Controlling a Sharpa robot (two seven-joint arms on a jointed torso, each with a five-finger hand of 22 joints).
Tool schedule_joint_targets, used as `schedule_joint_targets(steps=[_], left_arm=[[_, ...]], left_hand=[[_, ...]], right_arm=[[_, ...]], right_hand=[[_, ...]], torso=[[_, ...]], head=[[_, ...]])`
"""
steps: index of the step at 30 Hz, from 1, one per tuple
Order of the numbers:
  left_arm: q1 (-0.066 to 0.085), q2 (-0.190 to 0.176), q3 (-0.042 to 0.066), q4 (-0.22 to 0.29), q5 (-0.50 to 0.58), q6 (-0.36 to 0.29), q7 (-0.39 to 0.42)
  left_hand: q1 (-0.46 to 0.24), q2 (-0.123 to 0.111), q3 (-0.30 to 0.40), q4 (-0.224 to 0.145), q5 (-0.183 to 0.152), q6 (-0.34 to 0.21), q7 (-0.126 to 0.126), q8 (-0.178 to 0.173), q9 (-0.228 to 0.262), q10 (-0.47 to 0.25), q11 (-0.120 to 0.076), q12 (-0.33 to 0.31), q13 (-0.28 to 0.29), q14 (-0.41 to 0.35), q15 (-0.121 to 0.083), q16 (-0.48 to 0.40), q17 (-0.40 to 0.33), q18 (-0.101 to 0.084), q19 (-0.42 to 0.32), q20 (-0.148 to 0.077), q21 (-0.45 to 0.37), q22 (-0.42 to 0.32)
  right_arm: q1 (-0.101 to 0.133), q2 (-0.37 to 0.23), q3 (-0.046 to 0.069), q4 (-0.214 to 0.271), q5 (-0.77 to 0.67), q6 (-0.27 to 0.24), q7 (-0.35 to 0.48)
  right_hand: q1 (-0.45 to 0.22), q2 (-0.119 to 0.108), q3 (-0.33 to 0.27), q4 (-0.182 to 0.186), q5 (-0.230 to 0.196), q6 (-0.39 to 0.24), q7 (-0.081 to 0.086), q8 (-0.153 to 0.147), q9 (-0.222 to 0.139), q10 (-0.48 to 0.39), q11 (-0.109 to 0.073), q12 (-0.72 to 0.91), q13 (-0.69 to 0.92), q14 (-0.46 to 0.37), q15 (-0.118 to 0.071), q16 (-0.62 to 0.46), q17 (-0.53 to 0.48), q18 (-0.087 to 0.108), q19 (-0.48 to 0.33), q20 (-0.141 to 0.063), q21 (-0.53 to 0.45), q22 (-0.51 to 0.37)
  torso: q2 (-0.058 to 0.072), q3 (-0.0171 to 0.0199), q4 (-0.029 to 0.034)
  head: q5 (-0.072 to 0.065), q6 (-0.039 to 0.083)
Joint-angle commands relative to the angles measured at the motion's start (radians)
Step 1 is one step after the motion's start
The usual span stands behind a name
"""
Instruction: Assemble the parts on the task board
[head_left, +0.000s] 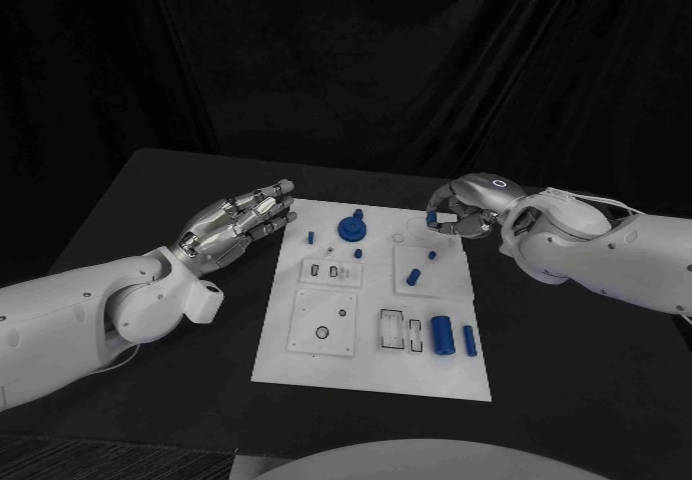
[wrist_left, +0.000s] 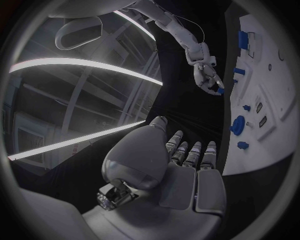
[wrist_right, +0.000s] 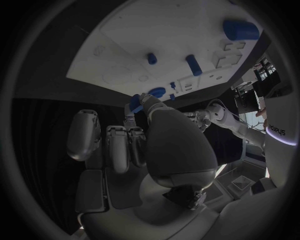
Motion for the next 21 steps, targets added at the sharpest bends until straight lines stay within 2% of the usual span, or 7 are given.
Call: schedule_joint_targets(steps=[1, 5, 6, 9, 11, 16, 21], left_arm=[[-0.001, 0.003, 0.001, -0.001, 0.001, 0.016, 0.007], [-0.002, 0.005, 0.001, -0.002, 0.000, 0.017, 0.006], [-0.002, 0.004, 0.001, -0.002, 0.000, 0.017, 0.006], [-0.002, 0.003, 0.001, -0.002, 0.000, 0.018, 0.004], [-0.002, 0.004, 0.001, -0.002, 0.000, 0.018, 0.003], [-0.003, 0.002, 0.001, 0.001, 0.001, 0.019, 0.001], [-0.003, 0.000, 0.001, 0.002, 0.001, 0.020, -0.003]], left_hand=[[0.013, -0.013, 0.026, 0.001, 0.013, 0.007, 0.006, 0.013, 0.016, -0.004, 0.014, -0.012, -0.009, -0.003, 0.010, 0.013, 0.002, -0.027, 0.007, 0.004, -0.008, -0.005], [0.013, -0.013, 0.026, 0.001, 0.013, 0.007, 0.006, 0.013, 0.016, -0.004, 0.014, -0.012, -0.009, -0.003, 0.010, 0.013, 0.002, -0.027, 0.007, 0.004, -0.008, -0.005], [0.013, -0.013, 0.026, 0.001, 0.013, 0.007, 0.006, 0.013, 0.016, -0.004, 0.014, -0.012, -0.009, -0.003, 0.010, 0.013, 0.002, -0.027, 0.007, 0.004, -0.008, -0.005], [0.013, -0.013, 0.026, 0.001, 0.013, 0.007, 0.006, 0.013, 0.016, -0.004, 0.014, -0.012, -0.009, -0.003, 0.010, 0.013, 0.002, -0.027, 0.007, 0.004, -0.008, -0.005], [0.013, -0.013, 0.026, 0.001, 0.013, 0.007, 0.006, 0.013, 0.016, -0.004, 0.014, -0.012, -0.009, -0.003, 0.010, 0.013, 0.002, -0.027, 0.007, 0.004, -0.008, -0.005], [0.013, -0.013, 0.026, 0.001, 0.013, 0.007, 0.006, 0.013, 0.016, -0.004, 0.014, -0.012, -0.009, -0.003, 0.010, 0.013, 0.002, -0.027, 0.007, 0.004, -0.008, -0.005], [0.012, -0.014, 0.028, 0.001, 0.013, 0.008, 0.006, 0.013, 0.016, -0.003, 0.014, -0.011, -0.008, -0.003, 0.010, 0.013, 0.003, -0.028, 0.007, 0.004, -0.008, -0.005]], right_arm=[[0.013, 0.009, 0.000, 0.040, -0.026, -0.034, -0.030], [0.018, 0.038, 0.000, 0.078, -0.043, -0.012, -0.047], [0.015, 0.049, 0.000, 0.086, -0.052, -0.005, -0.053], [0.000, 0.079, 0.000, 0.096, -0.081, 0.011, -0.066], [-0.014, 0.101, 0.000, 0.097, -0.101, 0.019, -0.072], [-0.051, 0.153, 0.000, 0.085, -0.136, 0.039, -0.088], [-0.071, 0.193, 0.000, 0.070, -0.147, 0.051, -0.100]], right_hand=[[0.011, 0.018, 0.016, -0.007, 0.030, 0.019, 0.003, 0.035, 0.036, 0.108, 0.002, 0.017, 0.265, 0.093, -0.004, -0.016, 0.225, -0.017, -0.005, 0.001, -0.016, 0.175], [0.011, 0.015, 0.016, -0.009, 0.034, 0.018, 0.005, 0.035, 0.038, 0.108, 0.005, 0.017, 0.265, 0.092, -0.003, -0.019, 0.222, -0.015, -0.008, 0.002, -0.024, 0.172], [0.009, 0.014, 0.015, -0.009, 0.036, 0.016, 0.006, 0.035, 0.038, 0.108, 0.007, 0.017, 0.265, 0.092, -0.001, -0.020, 0.220, -0.015, -0.008, 0.003, -0.026, 0.172], [0.010, 0.012, 0.017, -0.012, 0.040, 0.014, 0.007, 0.035, 0.039, 0.108, 0.010, 0.017, 0.265, 0.091, 0.001, -0.023, 0.217, -0.014, -0.009, 0.004, -0.030, 0.171], [0.011, 0.011, 0.018, -0.015, 0.043, 0.012, 0.008, 0.034, 0.040, 0.108, 0.011, 0.017, 0.265, 0.091, 0.002, -0.025, 0.215, -0.014, -0.010, 0.006, -0.033, 0.170], [0.011, 0.010, 0.020, -0.019, 0.048, 0.011, 0.009, 0.034, 0.040, 0.108, 0.013, 0.017, 0.265, 0.091, 0.004, -0.025, 0.215, -0.013, -0.011, 0.007, -0.036, 0.169], [0.010, 0.008, 0.020, -0.021, 0.053, 0.010, 0.011, 0.034, 0.041, 0.108, 0.016, 0.017, 0.265, 0.091, 0.005, -0.023, 0.217, -0.013, -0.011, 0.008, -0.038, 0.168]], torso=[[-0.002, -0.0014, -0.0056], [-0.007, -0.0029, -0.0076], [-0.008, -0.0030, -0.0085], [-0.008, -0.0016, -0.0063], [-0.008, -0.0014, -0.0020], [-0.008, -0.0019, 0.0015], [-0.005, -0.0013, -0.0025]], head=[[0.006, -0.004], [0.011, -0.008], [0.016, -0.011], [0.020, -0.014], [0.017, -0.014], [0.021, -0.018], [0.026, -0.019]])
